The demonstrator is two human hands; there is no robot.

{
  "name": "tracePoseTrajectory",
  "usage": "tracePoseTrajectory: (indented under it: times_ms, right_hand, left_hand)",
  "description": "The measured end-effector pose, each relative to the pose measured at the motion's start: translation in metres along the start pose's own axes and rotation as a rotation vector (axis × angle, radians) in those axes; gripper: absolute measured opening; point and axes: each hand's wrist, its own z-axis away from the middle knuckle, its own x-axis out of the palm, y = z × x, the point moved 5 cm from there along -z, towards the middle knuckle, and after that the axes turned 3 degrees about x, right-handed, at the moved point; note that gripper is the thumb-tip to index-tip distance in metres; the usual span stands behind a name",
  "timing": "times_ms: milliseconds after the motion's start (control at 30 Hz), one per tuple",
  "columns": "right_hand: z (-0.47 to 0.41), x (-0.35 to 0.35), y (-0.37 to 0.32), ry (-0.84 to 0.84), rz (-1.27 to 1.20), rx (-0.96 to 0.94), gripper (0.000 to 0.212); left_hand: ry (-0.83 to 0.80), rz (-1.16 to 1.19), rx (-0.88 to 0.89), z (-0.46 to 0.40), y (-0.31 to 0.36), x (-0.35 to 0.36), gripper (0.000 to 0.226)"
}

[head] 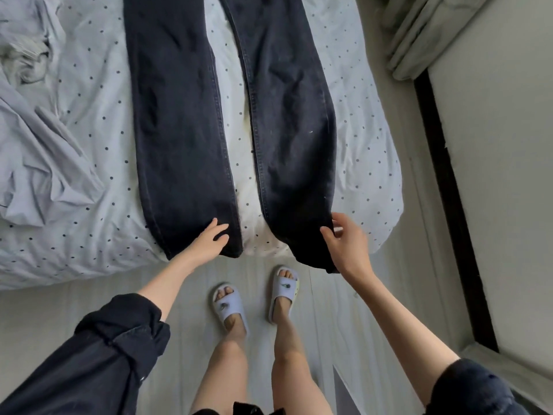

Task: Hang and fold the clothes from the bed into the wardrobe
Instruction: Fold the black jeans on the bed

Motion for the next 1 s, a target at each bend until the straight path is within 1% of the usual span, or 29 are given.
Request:
tracePoseTrajectory:
  times_ms: [167,233,300,367,467,567,667,733,867,900,967,1000]
  right_hand:
    - [0.022,0.04,-0.058,-0.025,0.076,-0.177,0.027]
    - [0.029,0.067,-0.081,-0.037,0.118,-0.233,0.032]
    - [0.028,0.091,-0.099,-0.044,0.18,-0.283,0.032]
    - [0.029,0.126,-0.118,-0.058,0.215,-0.31,0.033]
    - [0.035,0.176,-0.14,-0.088,0.236,-0.372,0.033]
    - [0.041,0.225,-0.144,-0.14,0.334,-0.406,0.035]
    - [0.034,0.259,-0.139,-0.157,0.397,-0.405,0.038]
    - [0.03,0.269,-0.14,-0.153,0.398,-0.413,0.039]
    - [0.026,0.287,-0.146,-0.176,0.392,-0.461,0.041]
    - [0.026,0.289,-0.146,-0.174,0.392,-0.476,0.04]
    - [0.027,0.292,-0.144,-0.166,0.398,-0.492,0.037]
    - [0.028,0.293,-0.142,-0.166,0.399,-0.496,0.036]
  left_hand:
    - [0.06,0.324,0.076,0.019,0.001,-0.023,0.035]
    - [0.059,0.483,0.069,0.029,-0.008,-0.035,0.034]
    - [0.08,0.629,0.054,0.034,-0.018,-0.046,0.031]
    - [0.137,0.706,0.064,0.034,-0.034,-0.071,0.029]
    - [0.201,0.738,0.092,0.026,-0.038,-0.108,0.023]
    - [0.172,0.658,0.14,0.013,-0.034,-0.141,0.029]
    - [0.137,0.48,0.16,-0.006,-0.036,-0.161,0.036]
    - [0.134,0.386,0.177,-0.017,-0.033,-0.165,0.036]
    - [0.131,0.294,0.214,-0.041,-0.025,-0.167,0.036]
    - [0.133,0.239,0.24,-0.045,-0.022,-0.166,0.034]
    - [0.157,0.035,0.316,-0.051,-0.014,-0.165,0.012]
    - [0.182,-0.069,0.348,-0.05,-0.009,-0.165,0.019]
